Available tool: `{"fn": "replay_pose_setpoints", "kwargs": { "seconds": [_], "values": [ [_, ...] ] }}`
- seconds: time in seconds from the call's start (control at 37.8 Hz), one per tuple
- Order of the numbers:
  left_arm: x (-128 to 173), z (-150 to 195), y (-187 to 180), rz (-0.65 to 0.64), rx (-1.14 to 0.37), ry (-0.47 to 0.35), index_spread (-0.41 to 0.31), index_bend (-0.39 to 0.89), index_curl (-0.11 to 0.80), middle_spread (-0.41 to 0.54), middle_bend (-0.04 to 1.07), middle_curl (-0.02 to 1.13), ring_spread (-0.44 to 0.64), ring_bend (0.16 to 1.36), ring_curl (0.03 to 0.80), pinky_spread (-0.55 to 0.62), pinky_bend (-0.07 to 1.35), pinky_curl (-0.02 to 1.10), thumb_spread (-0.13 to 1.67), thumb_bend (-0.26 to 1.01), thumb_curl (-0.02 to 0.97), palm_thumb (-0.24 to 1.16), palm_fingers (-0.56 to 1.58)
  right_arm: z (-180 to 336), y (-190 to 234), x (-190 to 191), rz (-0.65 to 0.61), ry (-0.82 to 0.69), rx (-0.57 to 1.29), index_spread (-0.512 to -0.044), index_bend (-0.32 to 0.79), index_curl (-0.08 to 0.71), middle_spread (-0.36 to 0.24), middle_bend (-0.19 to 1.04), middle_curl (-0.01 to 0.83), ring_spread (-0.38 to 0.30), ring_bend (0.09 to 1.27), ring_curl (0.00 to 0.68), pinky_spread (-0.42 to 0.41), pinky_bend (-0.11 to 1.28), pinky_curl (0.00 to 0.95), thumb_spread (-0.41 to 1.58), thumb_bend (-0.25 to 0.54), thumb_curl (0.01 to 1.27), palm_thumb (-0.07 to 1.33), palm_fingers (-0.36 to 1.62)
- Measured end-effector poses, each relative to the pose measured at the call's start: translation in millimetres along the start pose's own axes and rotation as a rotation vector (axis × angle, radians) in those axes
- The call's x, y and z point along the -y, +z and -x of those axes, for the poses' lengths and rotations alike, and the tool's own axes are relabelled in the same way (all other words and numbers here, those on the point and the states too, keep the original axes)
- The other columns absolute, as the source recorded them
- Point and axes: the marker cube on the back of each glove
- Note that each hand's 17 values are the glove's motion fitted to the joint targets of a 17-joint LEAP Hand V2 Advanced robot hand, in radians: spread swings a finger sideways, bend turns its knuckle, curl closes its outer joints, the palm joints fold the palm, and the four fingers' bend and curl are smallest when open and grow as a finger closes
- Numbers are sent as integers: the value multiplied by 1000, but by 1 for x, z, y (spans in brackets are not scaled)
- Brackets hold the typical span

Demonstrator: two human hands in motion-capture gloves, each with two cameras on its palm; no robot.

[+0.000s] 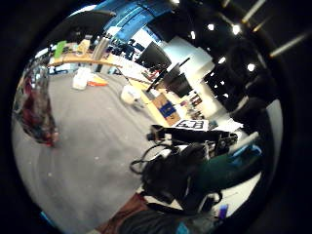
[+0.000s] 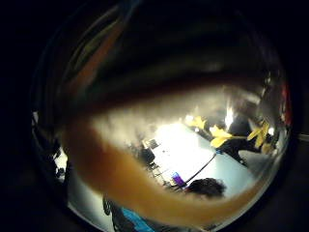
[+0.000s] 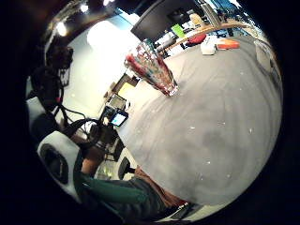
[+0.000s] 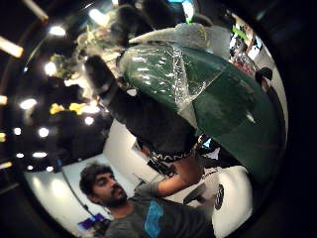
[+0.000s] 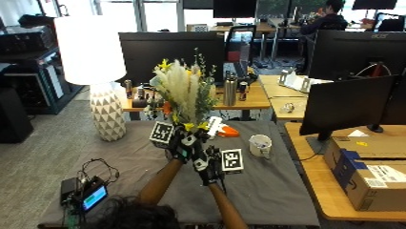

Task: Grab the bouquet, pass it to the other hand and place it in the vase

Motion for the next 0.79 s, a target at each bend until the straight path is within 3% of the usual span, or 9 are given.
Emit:
{"fn": "replay_pose_setpoints", "kwargs": {
  "seconds": [0.11, 0.21, 0.32, 0.48, 0.58, 0.69, 0.79],
  "values": [
    [0, 7, -6, -10, -33, -51, -182, 148, 284, -218, 192, 379, -241, 605, 339, -228, 562, 414, 1013, 69, 397, 703, 1153, -3, 11, 1, 52, 2, 13, -247, 199, 562, -168, 748, 581, -200, 944, 523, -305, 666, 455, 739, -23, 638, 969, 1392],
    [0, 10, -10, -7, -33, -50, -216, 106, 282, -263, 224, 412, -305, 662, 375, -321, 643, 446, 971, 56, 429, 744, 1266, 3, 16, -3, 121, 48, 9, -243, 201, 569, -167, 748, 580, -202, 933, 519, -304, 658, 453, 738, -20, 645, 979, 1385],
    [-1, 13, -14, -17, -21, -44, -242, 94, 273, -322, 476, 489, -342, 757, 414, -366, 597, 445, 962, 18, 442, 732, 1432, 2, 17, -5, 226, 63, -50, -240, 215, 581, -166, 746, 578, -203, 902, 509, -294, 634, 445, 717, -19, 655, 995, 1359],
    [3, 6, -29, -18, -34, -32, -269, 152, 297, -357, 636, 552, -363, 823, 450, -403, 631, 458, 979, -12, 458, 734, 1423, -2, 0, -11, 490, 73, -262, -240, 190, 582, -159, 666, 553, -191, 846, 489, -267, 623, 436, 678, -29, 667, 989, 1282],
    [9, -9, -49, -41, -33, 2, -288, 184, 325, -365, 685, 581, -367, 852, 466, -418, 658, 468, 1004, -22, 457, 717, 1413, 0, -24, -20, 622, 124, -493, -245, 113, 540, -130, 586, 523, -143, 717, 452, -154, 626, 436, 715, -30, 654, 973, 1024],
    [17, -28, -75, -93, 23, 22, -298, 195, 352, -372, 715, 598, -369, 869, 475, -420, 675, 476, 1031, -21, 455, 711, 1396, 2, -57, -22, 638, 184, -733, -249, 140, 528, -105, 496, 498, -88, 612, 434, -37, 595, 444, 788, -22, 641, 966, 849],
    [36, -53, -120, -166, 198, 164, -305, 199, 379, -376, 730, 607, -372, 887, 482, -424, 690, 481, 1058, -21, 449, 702, 1384, 5, -103, -18, 560, 255, -1016, -272, 192, 531, -62, 382, 460, 0, 463, 400, 104, 553, 436, 898, -36, 612, 911, 618]
  ]
}}
